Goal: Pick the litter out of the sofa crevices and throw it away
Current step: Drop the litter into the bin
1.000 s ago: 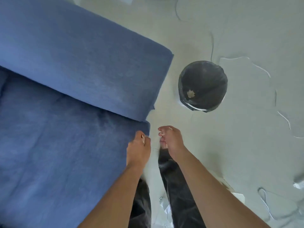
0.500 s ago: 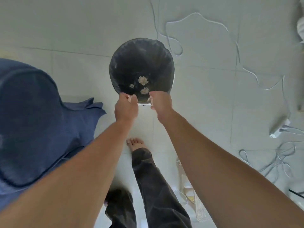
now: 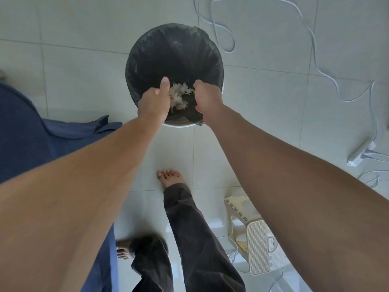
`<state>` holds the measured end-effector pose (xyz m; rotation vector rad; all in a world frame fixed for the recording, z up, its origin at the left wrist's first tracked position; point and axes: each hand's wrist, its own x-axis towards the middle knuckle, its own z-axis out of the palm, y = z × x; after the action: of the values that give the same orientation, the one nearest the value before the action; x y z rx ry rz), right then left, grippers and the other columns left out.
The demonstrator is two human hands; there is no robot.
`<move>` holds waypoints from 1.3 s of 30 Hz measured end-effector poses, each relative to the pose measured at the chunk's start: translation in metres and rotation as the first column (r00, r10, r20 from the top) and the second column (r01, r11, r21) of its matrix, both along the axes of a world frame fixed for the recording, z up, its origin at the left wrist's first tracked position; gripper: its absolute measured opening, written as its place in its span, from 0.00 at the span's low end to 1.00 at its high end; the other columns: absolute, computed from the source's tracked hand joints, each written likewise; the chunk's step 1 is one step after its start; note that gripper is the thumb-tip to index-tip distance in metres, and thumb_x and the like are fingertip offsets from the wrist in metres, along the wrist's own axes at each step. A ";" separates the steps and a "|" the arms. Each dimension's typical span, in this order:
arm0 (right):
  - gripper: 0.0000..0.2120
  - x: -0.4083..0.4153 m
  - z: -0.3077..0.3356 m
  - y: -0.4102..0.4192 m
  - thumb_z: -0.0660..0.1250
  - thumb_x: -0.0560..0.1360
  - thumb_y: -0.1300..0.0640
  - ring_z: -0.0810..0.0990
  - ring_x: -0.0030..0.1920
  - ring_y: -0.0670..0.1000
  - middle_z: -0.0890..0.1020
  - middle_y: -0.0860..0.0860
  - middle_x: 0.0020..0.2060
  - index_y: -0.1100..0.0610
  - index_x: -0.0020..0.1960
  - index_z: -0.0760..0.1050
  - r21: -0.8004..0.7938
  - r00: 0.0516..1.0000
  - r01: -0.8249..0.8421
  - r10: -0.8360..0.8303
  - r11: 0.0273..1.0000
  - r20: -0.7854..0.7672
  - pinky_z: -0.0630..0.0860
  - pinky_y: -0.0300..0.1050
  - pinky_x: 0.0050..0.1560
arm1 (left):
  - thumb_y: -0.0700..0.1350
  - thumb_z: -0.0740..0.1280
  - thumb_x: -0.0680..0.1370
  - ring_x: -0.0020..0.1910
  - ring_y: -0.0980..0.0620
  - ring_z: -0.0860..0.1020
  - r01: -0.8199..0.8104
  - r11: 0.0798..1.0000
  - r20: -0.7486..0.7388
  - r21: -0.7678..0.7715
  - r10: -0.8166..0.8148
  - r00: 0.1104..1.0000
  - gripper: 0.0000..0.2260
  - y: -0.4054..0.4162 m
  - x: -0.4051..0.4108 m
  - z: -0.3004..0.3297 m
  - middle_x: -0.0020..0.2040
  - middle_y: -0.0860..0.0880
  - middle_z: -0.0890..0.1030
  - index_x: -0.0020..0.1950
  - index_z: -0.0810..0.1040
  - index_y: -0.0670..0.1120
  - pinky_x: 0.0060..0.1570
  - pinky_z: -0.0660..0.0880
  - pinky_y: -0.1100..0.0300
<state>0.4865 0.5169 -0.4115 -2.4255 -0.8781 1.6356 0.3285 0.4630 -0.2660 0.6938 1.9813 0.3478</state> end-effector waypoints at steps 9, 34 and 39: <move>0.11 -0.070 0.190 -0.058 0.60 0.79 0.52 0.79 0.51 0.54 0.79 0.51 0.42 0.54 0.41 0.75 0.012 0.998 0.065 -0.065 0.998 -0.019 0.79 0.55 0.60 | 0.58 0.50 0.84 0.59 0.40 0.75 0.105 0.993 0.001 -0.052 -0.105 0.994 0.26 -0.073 -0.015 0.027 0.61 0.41 0.79 0.61 0.79 0.41 0.51 0.66 0.56; 0.10 -0.286 0.358 -0.384 0.62 0.78 0.51 0.80 0.45 0.55 0.80 0.50 0.50 0.50 0.40 0.77 -0.039 0.641 -0.765 0.756 0.643 -0.132 0.80 0.51 0.57 | 0.61 0.52 0.82 0.57 0.43 0.76 -0.531 0.844 0.027 -0.080 0.534 0.845 0.22 -0.467 -0.180 0.223 0.52 0.46 0.82 0.47 0.77 0.47 0.57 0.73 0.50; 0.10 -0.354 0.386 -0.471 0.60 0.78 0.49 0.83 0.50 0.56 0.82 0.49 0.54 0.47 0.43 0.79 0.039 0.414 -0.907 0.904 0.420 -0.106 0.80 0.53 0.58 | 0.60 0.51 0.83 0.59 0.43 0.75 -0.771 0.634 -0.007 -0.061 0.772 0.636 0.24 -0.568 -0.212 0.247 0.56 0.46 0.81 0.56 0.79 0.44 0.56 0.71 0.51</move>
<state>0.1327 0.0463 -0.0251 -1.8137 -2.4756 1.9526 0.1161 -0.1046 -0.0194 -0.2663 2.1734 0.8005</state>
